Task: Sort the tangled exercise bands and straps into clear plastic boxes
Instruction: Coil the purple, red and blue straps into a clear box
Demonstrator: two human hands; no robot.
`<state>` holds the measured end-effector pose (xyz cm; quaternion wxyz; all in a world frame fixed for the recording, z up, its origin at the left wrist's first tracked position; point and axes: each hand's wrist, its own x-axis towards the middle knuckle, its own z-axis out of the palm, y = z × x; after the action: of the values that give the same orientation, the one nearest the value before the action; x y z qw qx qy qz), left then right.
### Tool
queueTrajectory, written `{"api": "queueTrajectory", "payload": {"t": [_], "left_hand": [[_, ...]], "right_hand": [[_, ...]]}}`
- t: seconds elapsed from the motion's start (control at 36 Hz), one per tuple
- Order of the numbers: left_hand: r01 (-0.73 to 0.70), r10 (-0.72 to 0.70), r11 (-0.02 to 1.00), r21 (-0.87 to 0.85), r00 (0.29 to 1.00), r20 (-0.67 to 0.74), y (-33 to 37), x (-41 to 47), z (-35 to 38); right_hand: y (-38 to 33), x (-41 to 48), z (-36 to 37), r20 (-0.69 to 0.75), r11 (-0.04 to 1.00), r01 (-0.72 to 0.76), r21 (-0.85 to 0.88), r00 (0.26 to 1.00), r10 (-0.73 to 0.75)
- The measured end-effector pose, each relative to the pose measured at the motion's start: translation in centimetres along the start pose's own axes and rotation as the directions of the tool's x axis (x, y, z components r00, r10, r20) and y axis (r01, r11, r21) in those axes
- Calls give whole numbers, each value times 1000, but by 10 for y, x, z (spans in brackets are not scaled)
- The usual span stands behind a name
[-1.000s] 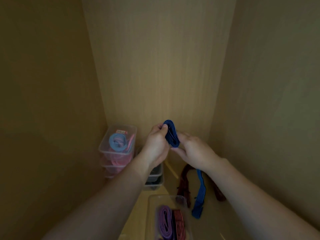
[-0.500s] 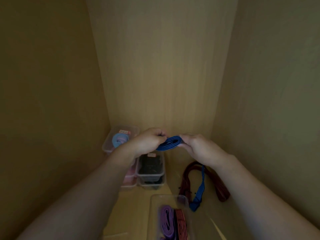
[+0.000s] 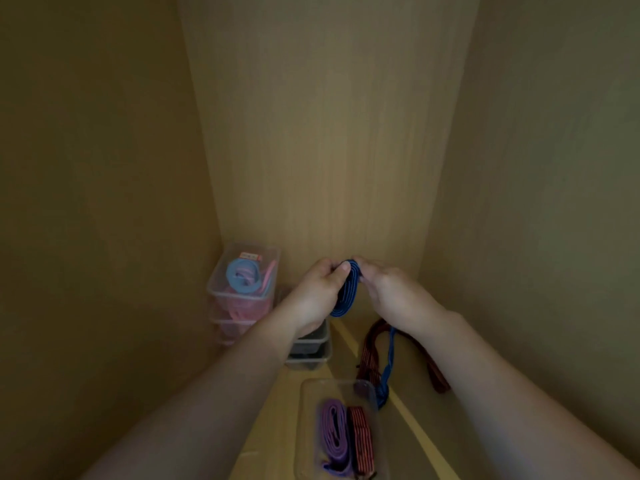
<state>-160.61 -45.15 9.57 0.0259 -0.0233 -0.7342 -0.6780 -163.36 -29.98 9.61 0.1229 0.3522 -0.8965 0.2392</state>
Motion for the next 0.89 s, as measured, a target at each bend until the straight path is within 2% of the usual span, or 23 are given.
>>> {"api": "queueTrajectory", "payload": {"t": [0.11, 0.22, 0.31, 0.5, 0.58, 0.67, 0.72, 0.81, 0.89], "left_hand": [[-14, 7, 993, -119, 998, -61, -2, 0, 5], [11, -40, 949, -315, 996, -86, -1, 4, 4], [31, -62, 911, -411, 996, -64, -1, 5, 2], [112, -137, 861, -496, 990, -16, -2, 0, 2], [127, -152, 841, -526, 988, -4, 0, -1, 2], [88, -122, 869, -487, 992, -38, 2, 0, -4], [45, -84, 914, -403, 993, -80, 7, 0, -7], [-29, 20, 994, -109, 996, -83, 12, -2, -14], [-67, 68, 993, 99, 998, -7, 13, -5, -26]], "right_hand": [[-3, -3, 5, 20, 999, -39, -14, 999, 39], [-11, -11, 9, 69, 999, -22, 28, 997, 20], [-14, -14, 13, 27, 999, -7, 35, 1000, 6], [-7, -18, 14, -26, 998, 53, -41, 998, -54], [-8, -17, 14, -52, 998, 61, -23, 997, -62], [-7, -18, 11, -34, 996, 86, -15, 996, -86], [-6, -18, 8, -12, 997, 73, -19, 997, -73], [-3, -19, 7, 30, 996, 81, -42, 996, -80], [-2, -19, 6, 47, 992, 112, -50, 993, -110]]}}
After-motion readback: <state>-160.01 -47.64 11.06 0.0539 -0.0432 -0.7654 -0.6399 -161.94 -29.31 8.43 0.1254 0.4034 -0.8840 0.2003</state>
